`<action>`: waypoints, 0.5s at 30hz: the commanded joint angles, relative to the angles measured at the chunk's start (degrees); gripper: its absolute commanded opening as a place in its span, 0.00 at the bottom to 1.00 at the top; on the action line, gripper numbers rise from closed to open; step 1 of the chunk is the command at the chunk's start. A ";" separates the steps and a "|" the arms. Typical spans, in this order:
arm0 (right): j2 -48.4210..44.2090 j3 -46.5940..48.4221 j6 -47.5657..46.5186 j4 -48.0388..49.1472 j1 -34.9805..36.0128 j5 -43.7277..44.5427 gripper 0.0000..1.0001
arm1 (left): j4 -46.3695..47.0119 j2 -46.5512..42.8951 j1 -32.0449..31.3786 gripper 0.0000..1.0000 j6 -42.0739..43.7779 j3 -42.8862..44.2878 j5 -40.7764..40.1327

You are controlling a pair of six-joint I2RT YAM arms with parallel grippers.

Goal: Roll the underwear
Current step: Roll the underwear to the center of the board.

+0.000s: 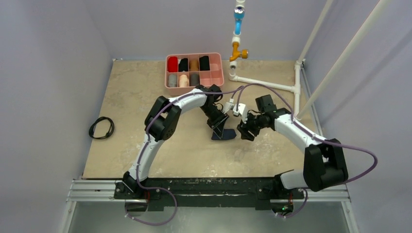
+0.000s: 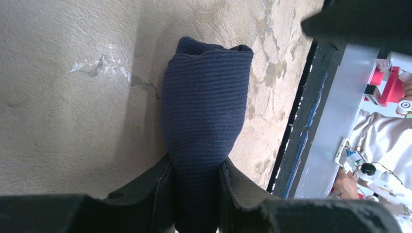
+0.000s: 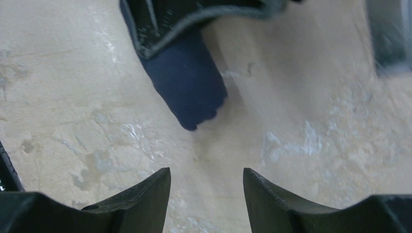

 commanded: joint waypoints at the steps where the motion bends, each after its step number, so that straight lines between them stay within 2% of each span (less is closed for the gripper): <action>1: -3.68 -1.52 2.48 7.01 6.91 7.50 0.56 | -1.18 5.65 0.83 0.00 1.97 -0.79 -10.56; 6: -3.26 -0.89 2.85 9.44 13.40 12.46 0.59 | -2.68 6.74 1.22 0.00 2.10 0.83 -8.68; 15: 0.78 -0.22 2.68 12.25 20.89 17.77 0.60 | -5.92 8.84 1.41 0.00 1.95 2.42 -3.53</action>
